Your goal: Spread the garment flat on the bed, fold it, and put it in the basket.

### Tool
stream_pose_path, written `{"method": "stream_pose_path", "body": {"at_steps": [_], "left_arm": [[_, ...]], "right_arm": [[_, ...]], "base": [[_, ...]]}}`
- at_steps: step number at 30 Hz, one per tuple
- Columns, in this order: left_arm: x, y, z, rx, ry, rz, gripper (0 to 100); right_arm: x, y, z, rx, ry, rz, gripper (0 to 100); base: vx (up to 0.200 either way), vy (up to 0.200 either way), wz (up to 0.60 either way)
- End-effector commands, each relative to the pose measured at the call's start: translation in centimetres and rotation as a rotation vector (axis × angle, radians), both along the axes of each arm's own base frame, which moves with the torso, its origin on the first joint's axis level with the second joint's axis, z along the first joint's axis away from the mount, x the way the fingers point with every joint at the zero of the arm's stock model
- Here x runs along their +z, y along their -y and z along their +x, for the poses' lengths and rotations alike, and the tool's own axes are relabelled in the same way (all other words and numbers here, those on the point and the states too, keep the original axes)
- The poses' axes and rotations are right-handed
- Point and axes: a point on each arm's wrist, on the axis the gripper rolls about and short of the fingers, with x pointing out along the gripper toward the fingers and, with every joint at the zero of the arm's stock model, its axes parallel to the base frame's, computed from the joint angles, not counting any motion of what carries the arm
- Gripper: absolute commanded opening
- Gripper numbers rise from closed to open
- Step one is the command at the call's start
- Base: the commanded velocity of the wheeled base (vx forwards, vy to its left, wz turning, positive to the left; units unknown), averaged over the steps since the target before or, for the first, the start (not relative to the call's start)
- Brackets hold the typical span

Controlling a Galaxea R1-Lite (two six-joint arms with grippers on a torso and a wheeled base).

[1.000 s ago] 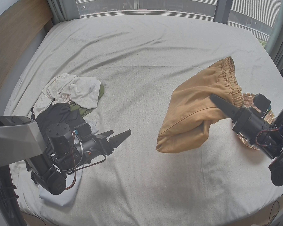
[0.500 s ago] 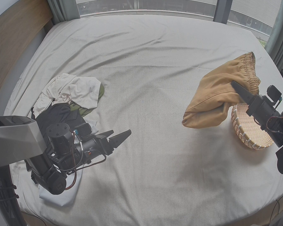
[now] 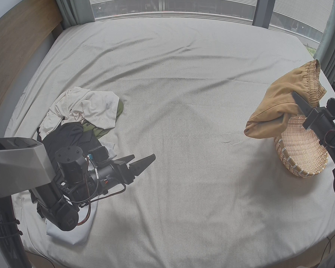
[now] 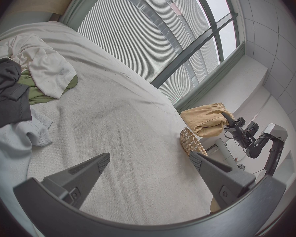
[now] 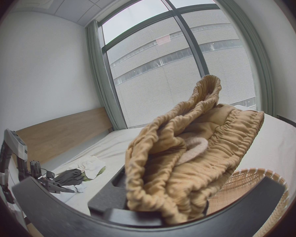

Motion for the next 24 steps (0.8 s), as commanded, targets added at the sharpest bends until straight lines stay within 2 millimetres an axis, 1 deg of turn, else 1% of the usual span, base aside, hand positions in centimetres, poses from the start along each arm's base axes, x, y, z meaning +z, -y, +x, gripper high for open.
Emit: {"method": "stream_pose_path", "body": {"at_steps": [1, 5, 11, 15, 18, 21, 24], "left_arm": [[-0.1, 0.0, 0.0, 0.0, -0.001, 0.0, 100], [-0.2, 0.0, 0.0, 0.0, -0.004, 0.001, 100], [-0.2, 0.1, 0.0, -0.002, -0.004, 0.001, 100], [-0.2, 0.1, 0.0, -0.002, -0.006, 0.002, 100], [-0.2, 0.1, 0.0, -0.002, -0.007, 0.003, 100], [-0.2, 0.1, 0.0, -0.002, -0.007, 0.003, 100], [-0.4, 0.1, 0.1, -0.002, -0.01, 0.004, 100]], "right_arm": [[-0.8, 1.5, 0.7, -0.06, -0.036, -0.013, 0], [-1.0, 3.2, 0.8, -0.134, -0.063, -0.045, 0], [-0.8, 4.9, 0.7, -0.199, -0.059, -0.058, 0], [-0.9, 5.9, 0.6, -0.237, -0.087, -0.073, 0], [-1.4, 6.5, 0.4, -0.266, -0.12, -0.096, 0], [-1.7, 6.7, 0.4, -0.273, -0.144, -0.096, 0], [-2.1, 7.4, 0.2, -0.301, -0.184, -0.094, 0]], "base": [[0.0, 0.0, 0.0], [0.0, 0.0, 0.0], [0.0, 0.0, 0.0], [0.0, 0.0, 0.0], [0.0, 0.0, 0.0], [0.0, 0.0, 0.0], [0.0, 0.0, 0.0]]}}
